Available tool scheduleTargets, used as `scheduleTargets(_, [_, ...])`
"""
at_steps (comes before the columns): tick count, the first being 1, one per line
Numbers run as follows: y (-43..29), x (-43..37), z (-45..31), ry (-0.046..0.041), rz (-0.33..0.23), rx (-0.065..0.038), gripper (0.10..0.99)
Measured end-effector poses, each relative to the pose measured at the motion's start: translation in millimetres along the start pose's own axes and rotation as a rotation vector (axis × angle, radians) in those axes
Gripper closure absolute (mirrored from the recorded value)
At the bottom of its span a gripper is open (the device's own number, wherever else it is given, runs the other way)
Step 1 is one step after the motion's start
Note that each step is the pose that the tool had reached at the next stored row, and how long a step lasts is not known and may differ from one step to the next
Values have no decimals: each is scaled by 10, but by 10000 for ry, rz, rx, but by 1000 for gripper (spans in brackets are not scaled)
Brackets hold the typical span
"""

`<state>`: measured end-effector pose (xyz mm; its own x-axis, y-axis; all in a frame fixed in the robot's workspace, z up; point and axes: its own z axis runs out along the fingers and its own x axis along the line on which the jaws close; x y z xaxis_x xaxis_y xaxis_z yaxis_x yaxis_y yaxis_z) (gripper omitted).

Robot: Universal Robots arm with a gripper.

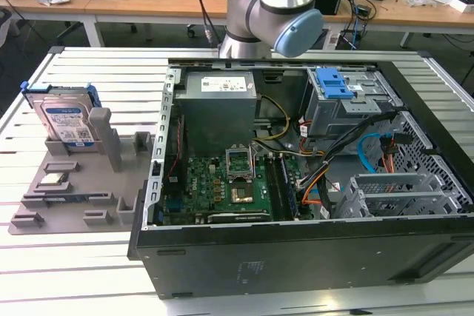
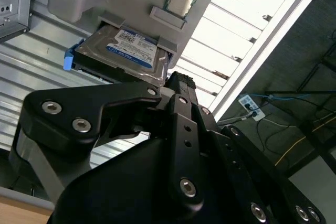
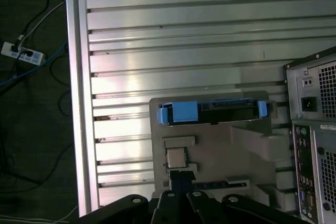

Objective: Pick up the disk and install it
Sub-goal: 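Reach for the disk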

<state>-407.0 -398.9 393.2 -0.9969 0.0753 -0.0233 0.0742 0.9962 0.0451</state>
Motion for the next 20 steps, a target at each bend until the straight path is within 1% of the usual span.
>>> scheduleTargets(5, [-8, 110, -3, 0, 0, 0, 980])
scheduleTargets(15, [-22, 298, -8, 0, 0, 1, 980])
scheduleTargets(17, [-26, 353, -10, 0, 0, 0, 980])
scheduleTargets(19, [-29, 389, -10, 0, -1, 0, 980])
scheduleTargets(20, [-32, 428, -12, 0, 0, 0, 980])
